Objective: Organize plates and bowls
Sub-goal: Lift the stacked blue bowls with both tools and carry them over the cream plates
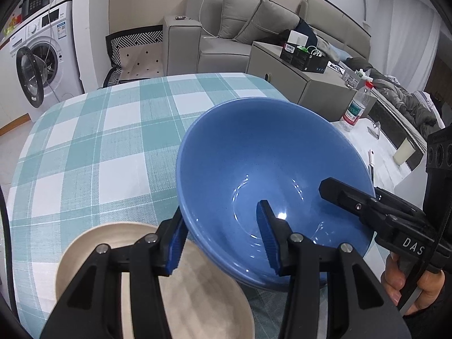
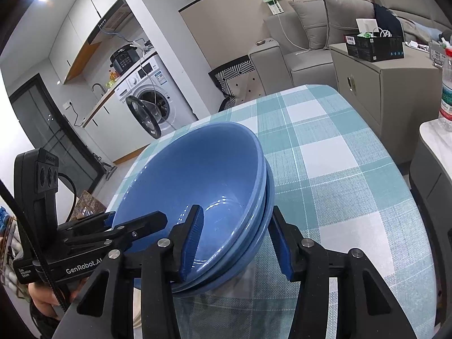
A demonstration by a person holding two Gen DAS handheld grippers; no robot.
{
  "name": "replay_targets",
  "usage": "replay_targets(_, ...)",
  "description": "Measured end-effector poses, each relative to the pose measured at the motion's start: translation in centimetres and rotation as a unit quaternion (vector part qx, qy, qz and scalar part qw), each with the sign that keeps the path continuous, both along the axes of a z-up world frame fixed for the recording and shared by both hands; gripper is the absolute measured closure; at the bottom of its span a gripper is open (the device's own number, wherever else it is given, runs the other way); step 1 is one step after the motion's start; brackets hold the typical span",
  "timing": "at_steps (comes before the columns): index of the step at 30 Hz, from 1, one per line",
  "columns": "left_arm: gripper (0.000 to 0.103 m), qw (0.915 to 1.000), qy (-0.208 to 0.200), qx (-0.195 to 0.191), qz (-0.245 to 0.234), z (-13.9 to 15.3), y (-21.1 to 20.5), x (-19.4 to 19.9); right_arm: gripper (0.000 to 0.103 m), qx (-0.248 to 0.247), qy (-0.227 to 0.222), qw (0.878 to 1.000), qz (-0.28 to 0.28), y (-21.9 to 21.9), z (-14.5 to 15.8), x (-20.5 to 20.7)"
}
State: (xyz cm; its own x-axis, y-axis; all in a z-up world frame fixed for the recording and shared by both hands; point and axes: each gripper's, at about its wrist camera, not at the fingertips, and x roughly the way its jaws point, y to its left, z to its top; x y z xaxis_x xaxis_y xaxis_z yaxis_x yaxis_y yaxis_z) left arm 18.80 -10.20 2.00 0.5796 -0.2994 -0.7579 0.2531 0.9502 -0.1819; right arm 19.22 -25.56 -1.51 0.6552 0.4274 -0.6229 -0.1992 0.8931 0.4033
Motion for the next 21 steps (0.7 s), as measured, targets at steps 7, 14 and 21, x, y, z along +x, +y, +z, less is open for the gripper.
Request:
replay_targets(7,0.056,0.9998,-0.018,-0.002,-0.001,1.5,-0.2,-0.7,0.054,0.000,-0.019,1.000,-0.006,-0.2,1.6,-1.0)
replay_targets(14,0.056,0.9994,-0.035,-0.008,0.001,3.1,0.5,-1.7,0.054,0.006,-0.032,0.999,-0.008,0.1,3.9,-2.0)
replay_targets(21,0.056,0.9986,-0.049,-0.011,0.012,4.5,1.8,-3.0,0.054,0.001,-0.043,0.999,0.002,1.7,5.6,-2.9)
